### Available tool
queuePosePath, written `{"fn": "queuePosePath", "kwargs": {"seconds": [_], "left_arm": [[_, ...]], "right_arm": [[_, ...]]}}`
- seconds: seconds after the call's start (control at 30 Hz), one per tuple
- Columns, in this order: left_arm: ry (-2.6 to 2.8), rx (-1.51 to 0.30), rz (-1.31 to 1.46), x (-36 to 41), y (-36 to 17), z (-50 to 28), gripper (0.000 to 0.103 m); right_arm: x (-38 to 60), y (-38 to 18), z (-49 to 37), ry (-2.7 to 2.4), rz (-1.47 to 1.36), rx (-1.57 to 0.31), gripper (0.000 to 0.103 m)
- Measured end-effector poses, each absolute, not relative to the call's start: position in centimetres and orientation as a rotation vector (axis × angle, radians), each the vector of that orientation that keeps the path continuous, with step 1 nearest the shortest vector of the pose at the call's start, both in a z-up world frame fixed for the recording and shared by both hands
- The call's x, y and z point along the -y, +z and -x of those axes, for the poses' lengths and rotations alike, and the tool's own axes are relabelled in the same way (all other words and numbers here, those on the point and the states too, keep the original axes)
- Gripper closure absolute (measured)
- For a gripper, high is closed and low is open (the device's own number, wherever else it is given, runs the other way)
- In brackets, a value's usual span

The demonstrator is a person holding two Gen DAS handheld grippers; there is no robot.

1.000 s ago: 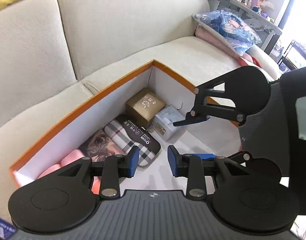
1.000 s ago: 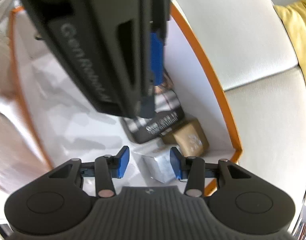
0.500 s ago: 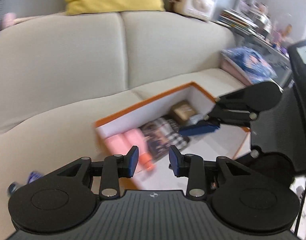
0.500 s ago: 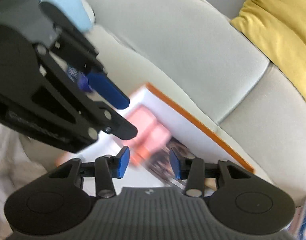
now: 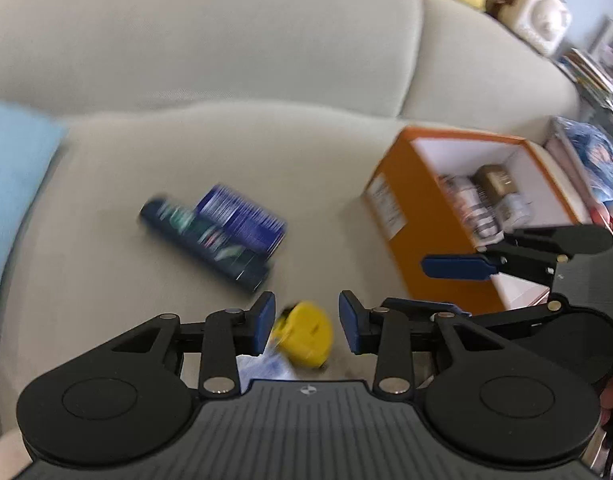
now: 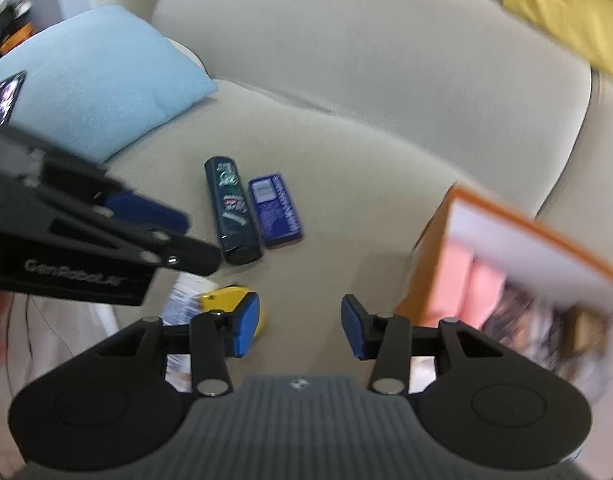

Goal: Organize rigid objects
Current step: 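Grasp the white Vaseline tube upright with the left gripper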

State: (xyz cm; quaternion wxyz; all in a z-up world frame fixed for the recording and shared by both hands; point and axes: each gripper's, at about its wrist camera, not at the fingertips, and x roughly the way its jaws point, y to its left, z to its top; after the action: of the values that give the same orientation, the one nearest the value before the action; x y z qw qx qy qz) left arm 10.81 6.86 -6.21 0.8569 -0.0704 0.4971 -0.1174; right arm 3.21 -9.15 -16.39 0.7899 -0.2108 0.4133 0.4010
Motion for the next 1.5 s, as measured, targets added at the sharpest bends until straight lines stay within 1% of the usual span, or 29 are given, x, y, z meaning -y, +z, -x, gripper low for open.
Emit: {"fn": "queuePosePath", "kwargs": {"seconds": [0.07, 0.3, 0.4, 0.43, 0.47, 0.73, 0.8, 0.9, 0.93, 0.97, 1.13, 1.2, 1.23, 1.27, 1.5], "left_arm": [[-0.239, -1.095, 0.169, -8.1, -7.4, -10.7, 0.060], [-0.205, -1.236, 0.217, -11.3, -10.8, -10.2, 0.057], [-0.209, -1.264, 0.237, -11.5, -11.4, -10.4, 0.056], [-0.217, -1.266, 0.242, -11.3, -11.5, -10.5, 0.053], [-0.224, -1.271, 0.250, -11.2, -11.7, -10.7, 0.052], [-0.135, -1.414, 0.218, -9.1, -15.1, -12.6, 0.052], [-0.143, -1.433, 0.244, -9.1, -15.6, -12.8, 0.049], [-0.158, -1.445, 0.314, -9.5, -16.3, -12.9, 0.049], [-0.165, -1.443, 0.338, -9.5, -16.5, -12.9, 0.050], [-0.173, -1.437, 0.364, -9.7, -16.6, -12.9, 0.056], [-0.162, -1.408, 0.377, -9.9, -16.3, -12.3, 0.059], [-0.131, -1.376, 0.372, -10.2, -15.7, -11.8, 0.062], [-0.120, -1.368, 0.379, -10.5, -15.5, -11.7, 0.073], [-0.121, -1.355, 0.414, -11.0, -15.3, -11.5, 0.077], [-0.045, -1.292, 0.435, -13.3, -14.4, -11.2, 0.078]], "right_arm": [[7.7, -18.4, -3.5, 0.863, 0.420, -0.948, 0.056], [5.8, -22.2, -2.8, 0.868, 0.423, -1.089, 0.056], [5.8, -22.7, -2.6, 0.878, 0.405, -1.147, 0.056], [5.9, -22.7, -2.5, 0.882, 0.397, -1.159, 0.056], [5.8, -22.9, -2.6, 0.885, 0.393, -1.166, 0.056], [5.1, -24.5, -2.4, 0.910, 0.414, -1.174, 0.057], [5.2, -24.8, -2.4, 0.911, 0.427, -1.168, 0.057], [5.2, -25.0, -2.6, 0.916, 0.438, -1.165, 0.057], [5.1, -25.1, -2.7, 0.918, 0.441, -1.161, 0.057], [5.0, -25.0, -2.9, 0.922, 0.445, -1.158, 0.057], [4.3, -25.4, -3.3, 0.942, 0.469, -1.152, 0.058], [4.3, -25.4, -3.4, 0.943, 0.468, -1.152, 0.058], [4.2, -25.3, -3.5, 0.947, 0.469, -1.149, 0.058], [4.1, -25.2, -3.5, 0.954, 0.470, -1.144, 0.058], [2.6, -23.5, -3.4, 1.013, 0.508, -1.057, 0.058]]}}
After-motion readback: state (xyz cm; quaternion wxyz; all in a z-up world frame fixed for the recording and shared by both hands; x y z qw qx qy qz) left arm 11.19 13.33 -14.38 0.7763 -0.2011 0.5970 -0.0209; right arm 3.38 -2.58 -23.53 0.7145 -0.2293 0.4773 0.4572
